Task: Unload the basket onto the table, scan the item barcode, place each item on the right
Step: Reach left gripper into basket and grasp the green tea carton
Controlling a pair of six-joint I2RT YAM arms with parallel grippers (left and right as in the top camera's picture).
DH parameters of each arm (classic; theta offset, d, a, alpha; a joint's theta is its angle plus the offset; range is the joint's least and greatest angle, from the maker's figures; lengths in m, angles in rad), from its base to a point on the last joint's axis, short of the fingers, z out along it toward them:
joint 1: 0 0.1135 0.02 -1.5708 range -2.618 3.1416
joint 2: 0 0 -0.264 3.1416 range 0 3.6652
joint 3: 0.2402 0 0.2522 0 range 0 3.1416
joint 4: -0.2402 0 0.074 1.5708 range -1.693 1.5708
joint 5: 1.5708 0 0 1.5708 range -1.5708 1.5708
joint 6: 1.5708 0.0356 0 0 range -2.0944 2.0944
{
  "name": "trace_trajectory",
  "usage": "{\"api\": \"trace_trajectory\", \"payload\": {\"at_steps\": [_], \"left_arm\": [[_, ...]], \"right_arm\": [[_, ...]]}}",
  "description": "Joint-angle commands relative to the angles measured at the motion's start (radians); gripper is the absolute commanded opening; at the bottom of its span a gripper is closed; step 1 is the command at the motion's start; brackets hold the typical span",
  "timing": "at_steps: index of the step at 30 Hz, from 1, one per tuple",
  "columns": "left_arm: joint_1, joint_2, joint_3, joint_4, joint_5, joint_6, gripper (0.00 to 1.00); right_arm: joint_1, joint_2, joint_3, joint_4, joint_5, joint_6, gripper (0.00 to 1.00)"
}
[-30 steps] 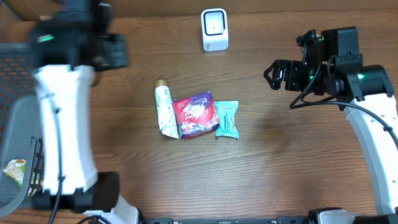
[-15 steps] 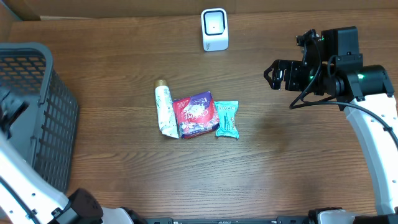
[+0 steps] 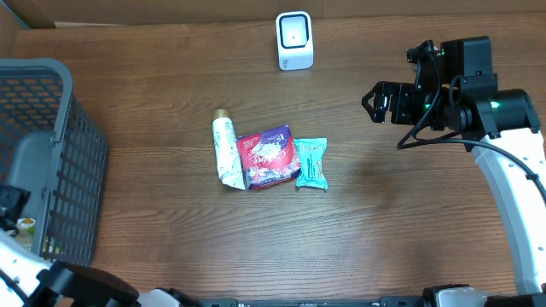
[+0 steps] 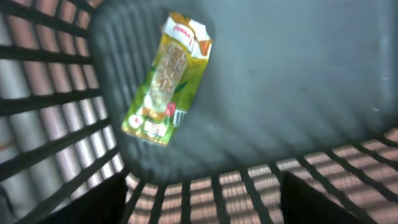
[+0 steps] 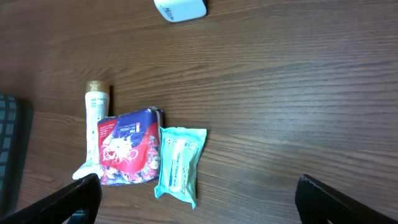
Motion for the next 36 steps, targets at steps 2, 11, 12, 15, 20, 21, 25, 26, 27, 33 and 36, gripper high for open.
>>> {"api": "trace_trajectory", "payload": {"at_steps": [2, 11, 12, 15, 20, 21, 25, 26, 27, 33, 36], "left_arm": [[0.003, -0.011, -0.172, 0.137, -0.060, -0.011, 0.84], [0.003, 0.000, -0.345, 0.395, -0.249, 0.181, 1.00], [0.003, 0.000, -0.351, 0.412, -0.248, 0.200, 1.00], [0.003, 0.000, -0.374, 0.464, -0.248, 0.244, 1.00], [0.003, 0.026, -0.409, 0.515, -0.248, 0.279, 0.99], [0.003, 0.037, -0.416, 0.519, -0.248, 0.279, 0.97], [0.003, 0.103, -0.423, 0.521, -0.248, 0.282, 0.85], [0.003, 0.124, -0.423, 0.521, -0.248, 0.281, 0.82], [0.003, 0.135, -0.423, 0.521, -0.247, 0.281, 0.79], [0.003, 0.179, -0.423, 0.540, -0.241, 0.275, 0.28], [0.002, 0.179, -0.423, 0.555, -0.225, 0.248, 0.06]], "right_arm": [[-0.006, -0.002, 0.027, 0.006, -0.005, -0.003, 1.00], [-0.006, -0.002, 0.027, -0.006, -0.005, -0.003, 1.00], [-0.006, -0.002, 0.027, -0.008, -0.005, -0.003, 1.00], [-0.006, -0.002, 0.027, -0.012, 0.002, -0.003, 1.00], [-0.006, -0.002, 0.027, -0.022, 0.005, -0.003, 1.00], [-0.006, -0.002, 0.027, -0.023, 0.005, -0.003, 1.00], [-0.006, -0.002, 0.027, -0.023, 0.005, -0.003, 1.00], [-0.006, -0.002, 0.027, -0.024, 0.005, -0.003, 1.00], [-0.006, -0.002, 0.027, -0.025, 0.005, -0.003, 1.00], [-0.006, -0.002, 0.027, -0.027, 0.005, -0.003, 1.00], [-0.006, -0.002, 0.027, -0.027, 0.005, -0.003, 1.00]]}}
